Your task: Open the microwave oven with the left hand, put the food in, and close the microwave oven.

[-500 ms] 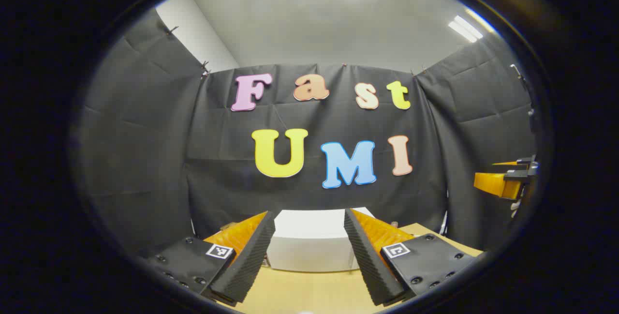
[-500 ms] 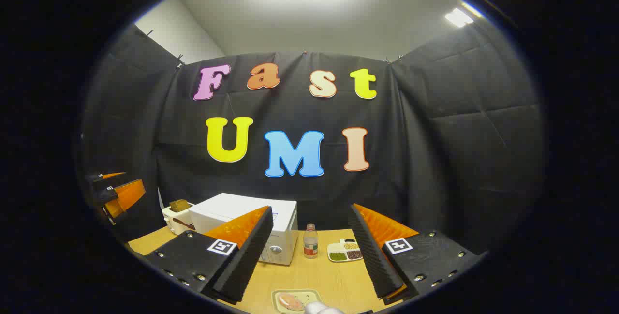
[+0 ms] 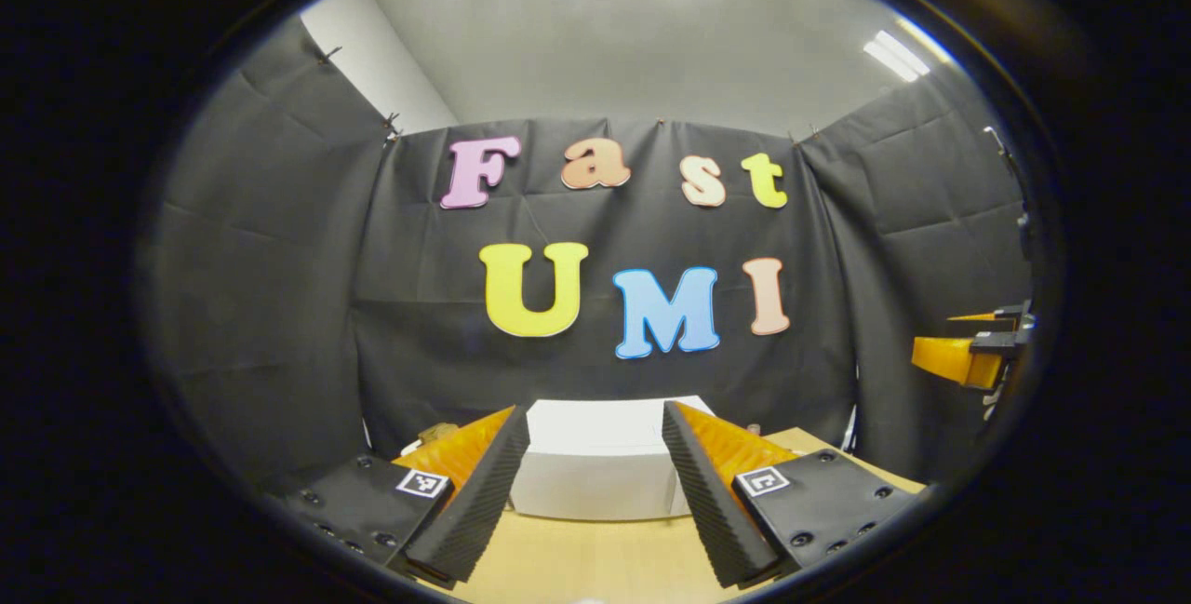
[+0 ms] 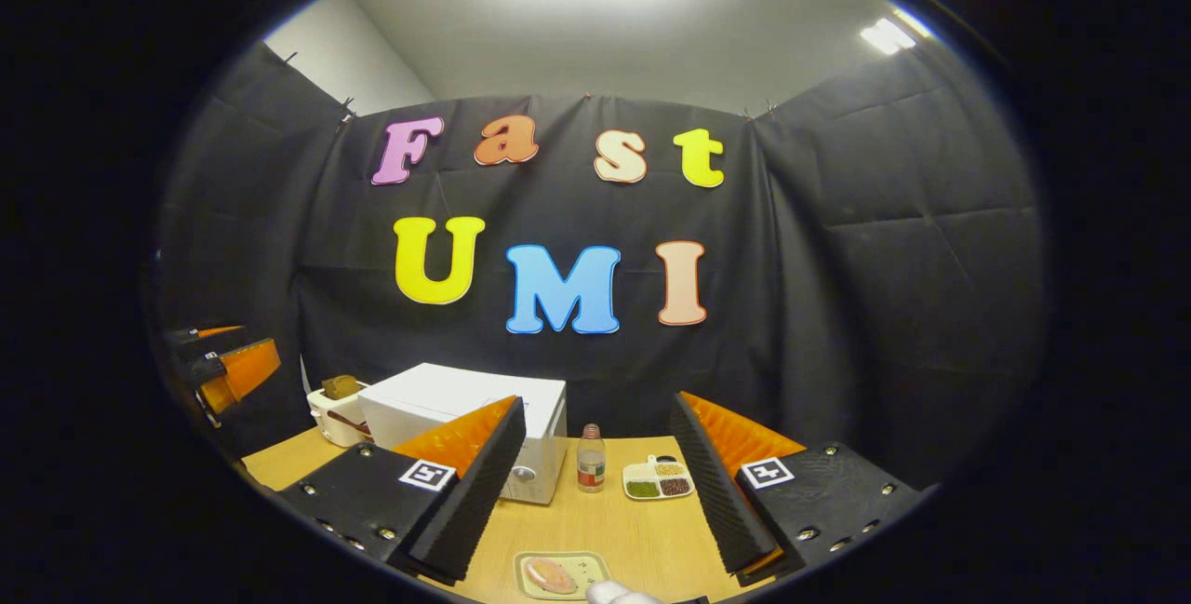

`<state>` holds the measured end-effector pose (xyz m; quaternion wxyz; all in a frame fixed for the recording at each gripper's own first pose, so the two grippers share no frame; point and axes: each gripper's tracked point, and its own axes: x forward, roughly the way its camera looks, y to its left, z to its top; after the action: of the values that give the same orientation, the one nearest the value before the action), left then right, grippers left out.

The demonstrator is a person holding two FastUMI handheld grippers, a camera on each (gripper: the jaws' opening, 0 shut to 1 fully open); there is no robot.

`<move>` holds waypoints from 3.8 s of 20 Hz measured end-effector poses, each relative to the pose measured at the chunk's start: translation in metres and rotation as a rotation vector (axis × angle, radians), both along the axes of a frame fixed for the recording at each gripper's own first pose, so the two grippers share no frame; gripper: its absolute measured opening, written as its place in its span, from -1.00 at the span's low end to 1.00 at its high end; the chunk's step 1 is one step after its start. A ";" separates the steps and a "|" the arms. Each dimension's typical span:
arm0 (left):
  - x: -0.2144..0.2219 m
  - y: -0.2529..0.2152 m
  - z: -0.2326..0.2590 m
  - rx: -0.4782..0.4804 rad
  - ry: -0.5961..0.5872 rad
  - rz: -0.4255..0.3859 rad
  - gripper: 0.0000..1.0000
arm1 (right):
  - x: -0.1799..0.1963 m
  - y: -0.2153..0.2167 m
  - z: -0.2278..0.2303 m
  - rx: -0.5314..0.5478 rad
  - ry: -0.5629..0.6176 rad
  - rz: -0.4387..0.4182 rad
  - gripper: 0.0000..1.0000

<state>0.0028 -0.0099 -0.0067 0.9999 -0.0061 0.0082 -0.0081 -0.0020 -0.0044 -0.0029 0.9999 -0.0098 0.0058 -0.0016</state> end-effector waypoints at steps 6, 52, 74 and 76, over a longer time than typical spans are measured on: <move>0.005 -0.004 -0.016 0.042 -0.004 0.013 0.87 | -0.001 -0.006 0.003 0.007 0.002 0.000 0.92; 0.265 -0.174 -0.345 -0.026 0.269 -0.159 -0.43 | -0.027 -0.095 -0.006 -0.148 0.160 -0.189 0.92; 0.132 -0.088 -0.333 0.063 0.308 -0.131 0.20 | -0.035 -0.045 -0.011 -0.115 0.155 -0.028 0.92; 0.126 -0.080 -0.332 0.024 0.322 -0.121 0.87 | -0.038 -0.038 -0.010 -0.124 0.149 -0.012 0.92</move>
<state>0.1290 -0.0903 -0.3386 0.9834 0.0052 0.1686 -0.0672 -0.0400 -0.0422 -0.0129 0.9942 -0.0716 0.0800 -0.0074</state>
